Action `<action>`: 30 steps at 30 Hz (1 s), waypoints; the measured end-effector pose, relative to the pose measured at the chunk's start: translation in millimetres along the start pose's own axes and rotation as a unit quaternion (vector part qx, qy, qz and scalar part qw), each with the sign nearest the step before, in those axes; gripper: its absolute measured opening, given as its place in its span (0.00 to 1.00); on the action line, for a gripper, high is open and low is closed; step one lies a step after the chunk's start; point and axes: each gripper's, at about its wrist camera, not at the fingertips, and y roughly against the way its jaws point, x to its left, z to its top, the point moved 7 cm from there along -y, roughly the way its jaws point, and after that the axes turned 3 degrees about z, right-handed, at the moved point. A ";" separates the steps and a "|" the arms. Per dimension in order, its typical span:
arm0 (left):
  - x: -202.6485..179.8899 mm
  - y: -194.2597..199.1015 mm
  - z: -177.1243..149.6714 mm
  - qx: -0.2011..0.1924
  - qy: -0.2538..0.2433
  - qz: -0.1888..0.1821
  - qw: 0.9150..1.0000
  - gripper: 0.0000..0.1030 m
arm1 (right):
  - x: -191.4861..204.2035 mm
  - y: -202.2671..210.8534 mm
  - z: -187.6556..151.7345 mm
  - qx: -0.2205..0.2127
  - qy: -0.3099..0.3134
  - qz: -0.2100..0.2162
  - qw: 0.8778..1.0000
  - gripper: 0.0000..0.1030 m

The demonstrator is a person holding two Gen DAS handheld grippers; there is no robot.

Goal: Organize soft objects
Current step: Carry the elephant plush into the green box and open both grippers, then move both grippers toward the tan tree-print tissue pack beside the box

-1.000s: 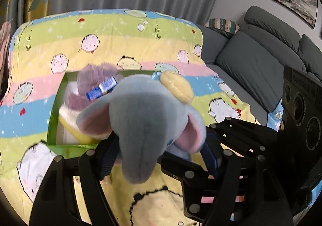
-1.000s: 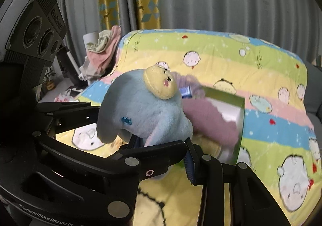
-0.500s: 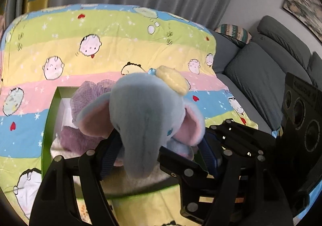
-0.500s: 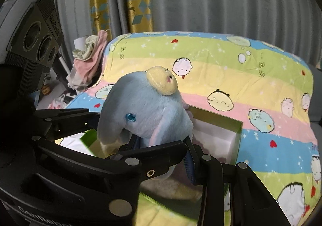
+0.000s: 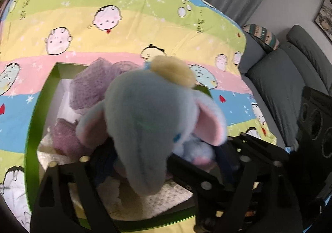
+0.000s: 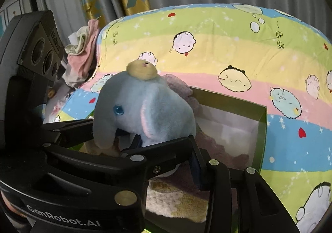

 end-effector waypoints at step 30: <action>40.0 161.4 -77.8 -0.070 -0.015 0.082 0.994 0.99 | 49.5 117.4 -52.8 -0.039 0.011 -0.085 0.996 0.71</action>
